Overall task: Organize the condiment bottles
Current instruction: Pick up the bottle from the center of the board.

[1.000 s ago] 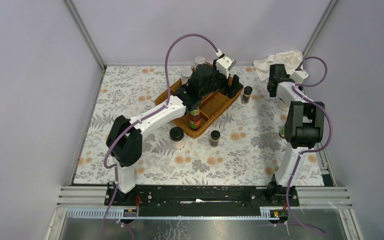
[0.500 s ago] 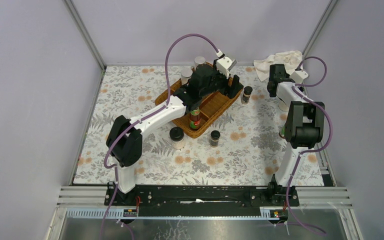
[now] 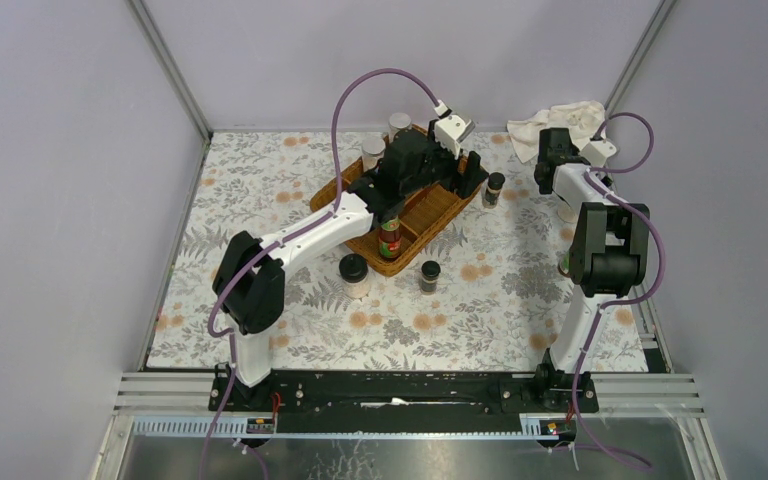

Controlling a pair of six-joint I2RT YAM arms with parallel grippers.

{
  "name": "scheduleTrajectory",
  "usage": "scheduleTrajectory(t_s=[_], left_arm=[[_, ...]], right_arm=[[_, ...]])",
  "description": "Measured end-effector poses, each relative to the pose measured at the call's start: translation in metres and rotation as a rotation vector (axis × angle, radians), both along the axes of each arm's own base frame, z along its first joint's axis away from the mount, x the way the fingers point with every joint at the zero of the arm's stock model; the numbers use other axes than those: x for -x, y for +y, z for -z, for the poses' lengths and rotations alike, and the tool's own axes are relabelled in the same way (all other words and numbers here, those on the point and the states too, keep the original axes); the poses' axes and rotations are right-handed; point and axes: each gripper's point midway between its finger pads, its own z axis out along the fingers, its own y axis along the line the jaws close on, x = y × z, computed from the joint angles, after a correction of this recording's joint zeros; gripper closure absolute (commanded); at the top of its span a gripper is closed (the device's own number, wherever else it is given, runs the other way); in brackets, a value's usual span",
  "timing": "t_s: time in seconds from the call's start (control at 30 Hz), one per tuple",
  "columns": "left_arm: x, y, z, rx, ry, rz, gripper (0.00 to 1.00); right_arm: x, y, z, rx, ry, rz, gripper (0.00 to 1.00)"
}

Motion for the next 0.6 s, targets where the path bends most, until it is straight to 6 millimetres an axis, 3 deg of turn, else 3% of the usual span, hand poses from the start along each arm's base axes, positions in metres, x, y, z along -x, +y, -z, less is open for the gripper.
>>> scheduleTrajectory(t_s=[0.43, 0.6], left_arm=[[0.001, -0.001, 0.0, -0.005, -0.006, 0.002, 0.16], [0.001, -0.001, 0.0, -0.007, -0.01, -0.001, 0.16]], right_arm=[[-0.012, -0.002, -0.021, 0.007, -0.047, 0.011, 0.09], [-0.013, -0.003, -0.018, 0.014, -0.038, 0.024, 0.09]])
